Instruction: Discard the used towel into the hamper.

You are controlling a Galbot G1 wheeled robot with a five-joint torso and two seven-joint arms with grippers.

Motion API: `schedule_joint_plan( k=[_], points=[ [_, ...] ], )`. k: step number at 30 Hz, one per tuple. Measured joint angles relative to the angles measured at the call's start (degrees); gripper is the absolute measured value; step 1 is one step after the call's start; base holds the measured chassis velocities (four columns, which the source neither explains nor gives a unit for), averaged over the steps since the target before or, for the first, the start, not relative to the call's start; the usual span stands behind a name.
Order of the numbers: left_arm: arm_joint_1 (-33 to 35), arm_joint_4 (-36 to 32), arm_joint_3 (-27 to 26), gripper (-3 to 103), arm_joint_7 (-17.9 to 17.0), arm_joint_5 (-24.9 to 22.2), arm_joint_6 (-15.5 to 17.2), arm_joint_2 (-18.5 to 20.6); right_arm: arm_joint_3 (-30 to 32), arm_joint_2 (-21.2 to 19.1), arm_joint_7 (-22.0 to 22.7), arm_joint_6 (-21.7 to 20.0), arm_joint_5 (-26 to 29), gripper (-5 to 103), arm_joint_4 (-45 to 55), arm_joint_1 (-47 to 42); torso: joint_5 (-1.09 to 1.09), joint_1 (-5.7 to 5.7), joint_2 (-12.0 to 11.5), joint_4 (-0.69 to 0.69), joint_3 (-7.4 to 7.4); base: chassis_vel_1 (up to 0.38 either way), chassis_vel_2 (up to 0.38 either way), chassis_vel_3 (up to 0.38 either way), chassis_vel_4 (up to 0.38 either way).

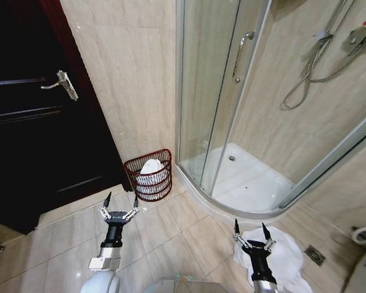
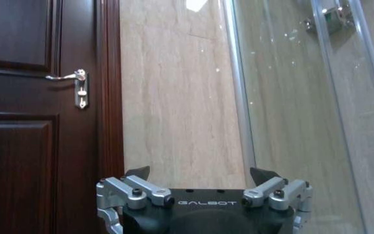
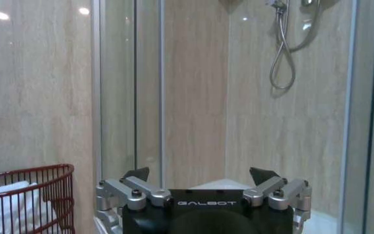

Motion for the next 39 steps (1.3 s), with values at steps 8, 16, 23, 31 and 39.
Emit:
schedule_joint_plan(
  k=[8, 16, 23, 31, 39],
  points=[
    [-0.03, -0.15, -0.01, 100, -0.01, -0.04, -0.01, -0.05, 0.15, 0.03, 0.23, -0.22, -0.09, 100, 0.13, -0.07, 0.01, 0.0, 0.0, 0.0, 0.0, -0.011, -0.106, 0.01, 0.1],
    [0.0, -0.1, 0.07, 100, -0.01, 0.15, -0.11, -0.16, 0.2, 0.03, 0.44, -0.13, -0.14, 100, -0.1, -0.05, 0.0, 0.0, 0.0, 0.0, 0.0, -0.007, -0.103, 0.002, 0.103],
    [-0.01, 0.01, 0.11, 100, -0.01, 0.08, -0.21, -0.18, 0.38, -0.03, 0.47, -0.07, 0.05, 100, -0.09, 0.04, 0.01, 0.0, 0.0, 0.0, 0.0, 0.008, -0.092, 0.009, 0.085],
    [0.17, 0.09, 0.19, 100, 0.11, 0.0, -0.3, -0.16, 0.62, 0.31, 1.34, 0.57, 0.18, 100, -0.56, 0.94, 0.01, 0.0, 0.0, 0.0, 0.0, -0.006, -0.069, 0.01, 0.061],
    [-0.03, 0.2, 0.16, 100, 0.11, -0.09, -0.5, -0.17, 1.06, 0.37, 1.87, 0.66, 0.28, 100, -0.27, 1.34, 0.0, 0.01, 0.0, 0.0, 0.0, 0.0, 0.0, 0.0, 0.0]
  ],
)
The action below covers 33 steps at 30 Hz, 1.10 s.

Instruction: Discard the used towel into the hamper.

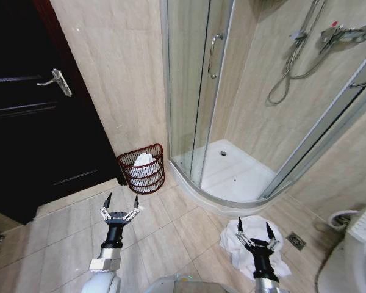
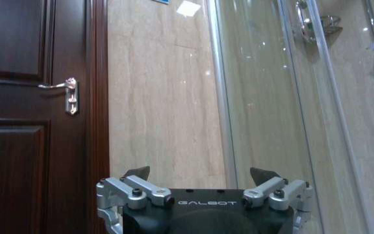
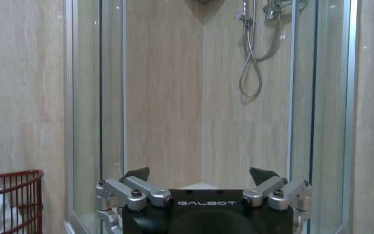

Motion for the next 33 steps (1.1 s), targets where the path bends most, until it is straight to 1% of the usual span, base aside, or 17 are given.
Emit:
schedule_joint_plan(
  k=[6, 10, 18, 20, 22, 25, 28, 33],
  points=[
    [0.23, 0.04, 0.02, 100, 0.26, -0.03, -0.26, 0.08, 0.02, 0.01, 0.2, 0.36, 0.0, 100, -0.11, 0.04, 0.01, -0.01, -0.01, 0.0, 0.0, 0.0, 0.0, 0.0, 0.0],
    [0.29, 0.03, 0.02, 100, 0.29, 0.05, -0.17, 0.1, -0.04, 0.07, 0.43, 0.43, -0.02, 100, -0.13, 0.07, 0.01, -0.19, -0.46, 0.0, -0.27, 0.0, 0.0, 0.0, 0.0],
    [0.14, 0.08, 0.0, 100, 0.26, 0.12, -0.13, 0.19, -0.19, 0.21, 0.95, 0.34, 0.0, 100, -0.19, 0.45, 0.0, -1.13, -2.76, 0.0, -1.62, 0.0, 0.0, 0.0, 0.0],
    [0.14, 0.09, -0.02, 100, 0.26, 0.12, -0.14, 0.21, -0.18, 0.23, 0.95, 0.33, 0.0, 100, -0.23, 0.52, 0.01, -1.2, -2.94, 0.0, -1.74, 0.0, 0.0, 0.0, 0.0],
    [0.09, 0.11, -0.16, 100, 0.2, 0.11, -0.14, 0.33, -0.06, 0.25, 0.97, 0.26, 0.04, 100, -0.35, 0.78, 0.01, -1.5, -3.75, 0.0, -2.24, 0.0, 0.0, 0.0, 0.0],
    [0.07, 0.21, -0.22, 100, 0.18, 0.13, -0.13, 0.38, -0.01, 0.26, 1.06, 0.2, 0.16, 100, -0.35, 0.88, 0.01, -1.75, -4.3, 0.0, -2.53, 0.0, 0.0, 0.0, 0.0],
    [0.04, 0.35, -0.26, 100, 0.12, 0.19, -0.19, 0.4, -0.01, 0.41, 1.99, 0.23, 0.2, 100, -0.73, 1.41, 0.01, -2.13, -5.36, 0.0, -3.22, 0.0, 0.0, 0.0, 0.0],
    [-0.01, 0.42, -0.29, 100, 0.1, 0.16, -0.22, 0.43, 0.17, 0.77, 3.05, 1.2, 0.27, 100, -1.51, 1.94, 0.01, -2.43, -6.3, 0.0, -3.86, 0.0, 0.0, 0.0, 0.0]
  ],
)
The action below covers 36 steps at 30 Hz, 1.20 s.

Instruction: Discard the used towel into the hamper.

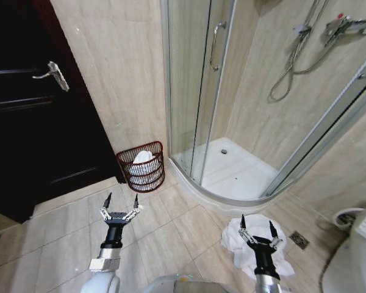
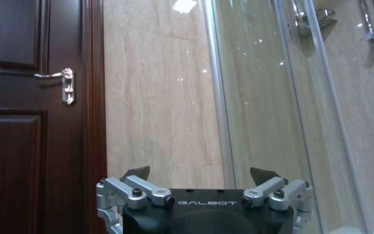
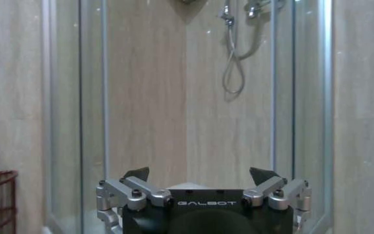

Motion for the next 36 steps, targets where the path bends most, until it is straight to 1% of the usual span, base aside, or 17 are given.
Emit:
schedule_joint_plan(
  k=[2, 3, 5, 7, 8, 10, 12, 14, 16, 18, 19, 22, 36],
  points=[
    [-0.13, 0.3, -0.09, 100, 0.0, -0.38, 0.0, 0.23, 0.58, 0.23, -0.05, 1.64, 0.24, 100, -0.93, 0.34, 0.0, -0.26, -0.64, -0.01, -0.37, 0.0, 0.0, 0.0, 0.0],
    [-0.13, 0.3, -0.09, 100, 0.0, -0.38, 0.0, 0.23, 0.58, 0.23, -0.05, 1.64, 0.24, 100, -0.93, 0.34, 0.0, -0.26, -0.64, -0.01, -0.37, 0.0, 0.0, 0.0, 0.0],
    [-0.34, 1.21, -0.39, 100, 0.84, -2.04, 0.05, 0.97, 1.99, 0.9, -1.49, 3.92, 0.2, 100, -2.34, 1.0, 0.0, -0.55, -1.44, 0.0, -0.89, 0.0, 0.0, 0.0, 0.0],
    [-0.41, 1.52, -0.41, 100, 1.21, -3.36, 0.29, 1.38, 2.29, 1.28, -2.25, 4.4, 0.23, 100, -2.69, 1.2, 0.0, -0.67, -1.84, -0.01, -1.17, 0.0, 0.0, 0.0, 0.0],
    [-0.41, 1.52, -0.41, 100, 1.21, -3.36, 0.29, 1.38, 2.29, 1.28, -2.25, 4.4, 0.23, 100, -2.69, 1.2, 0.0, -0.67, -1.84, -0.01, -1.17, 0.0, 0.0, 0.0, 0.0],
    [-0.56, 1.52, -0.45, 100, 1.79, -5.54, 1.33, 1.84, 2.29, 1.28, -3.04, 4.28, 0.58, 100, -2.51, 1.32, 0.0, -0.93, -2.59, 0.0, -1.66, 0.0, 0.0, 0.0, 0.0],
    [-0.68, 1.43, -0.51, 100, 1.98, -5.95, 1.66, 1.92, 2.28, 1.26, -3.24, 4.08, 0.63, 100, -2.28, 1.34, 0.0, -1.02, -2.82, 0.0, -1.79, 0.0, 0.0, 0.0, 0.0],
    [-1.15, 0.84, -0.76, 100, 3.14, -6.64, 2.38, 2.03, 2.34, 1.52, -3.86, 3.1, 0.77, 100, -1.34, 1.49, 0.0, -1.28, -3.58, 0.0, -2.3, 0.0, 0.0, 0.0, 0.0],
    [-1.22, 0.66, -0.77, 100, 3.47, -6.8, 2.59, 2.06, 2.39, 1.55, -3.94, 2.92, 0.84, 100, -1.19, 1.52, 0.0, -1.35, -3.8, 0.0, -2.45, 0.0, 0.0, 0.0, 0.0],
    [-1.37, 0.31, -0.7, 100, 4.38, -7.19, 3.06, 2.04, 2.55, 1.54, -3.99, 2.67, 1.17, 100, -0.96, 1.53, 0.0, -1.58, -4.51, 0.0, -2.93, 0.0, 0.0, 0.0, 0.0],
    [-1.37, 0.31, -0.7, 100, 4.38, -7.19, 3.06, 2.04, 2.55, 1.54, -3.99, 2.67, 1.17, 100, -0.96, 1.53, 0.0, -1.58, -4.51, 0.0, -2.93, 0.0, 0.0, 0.0, 0.0],
    [-1.46, 0.3, -0.6, 100, 5.1, -7.4, 3.14, 2.01, 2.62, 1.43, -3.89, 2.81, 1.31, 100, -1.13, 1.39, 0.0, -1.9, -5.45, 0.0, -3.56, 0.0, 0.0, 0.0, 0.0],
    [-1.58, 0.27, -0.75, 100, 5.75, -7.88, 3.52, 2.22, 2.54, 1.32, -3.56, 2.96, 0.94, 100, -1.35, 1.13, 0.0, -2.97, -8.47, 0.0, -5.5, 0.0, 0.0, 0.0, 0.0]
  ],
)
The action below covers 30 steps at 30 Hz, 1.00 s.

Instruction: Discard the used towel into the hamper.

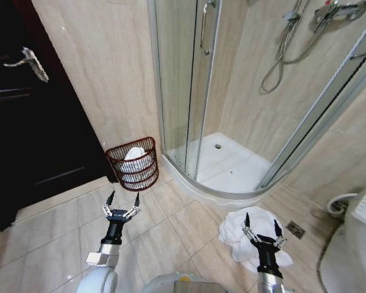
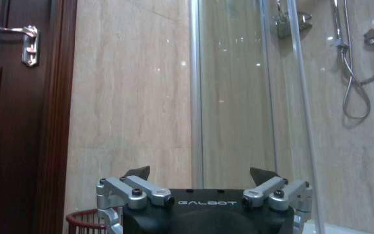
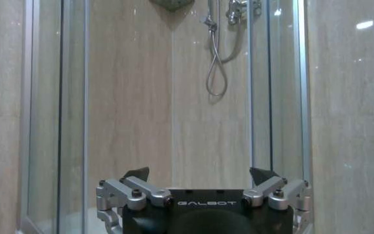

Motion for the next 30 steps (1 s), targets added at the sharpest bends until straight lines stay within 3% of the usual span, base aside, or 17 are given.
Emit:
schedule_joint_plan(
  k=[30],
  points=[
    [-0.26, 1.02, 0.0, 100, 0.1, 0.14, -1.18, -0.39, -0.03, -0.28, 1.45, 0.21, -0.42, 100, -0.38, -0.22, 0.0, -1.72, -6.58, -0.01, -4.87, 0.0, 0.0, 0.0, 0.0]
  ],
)
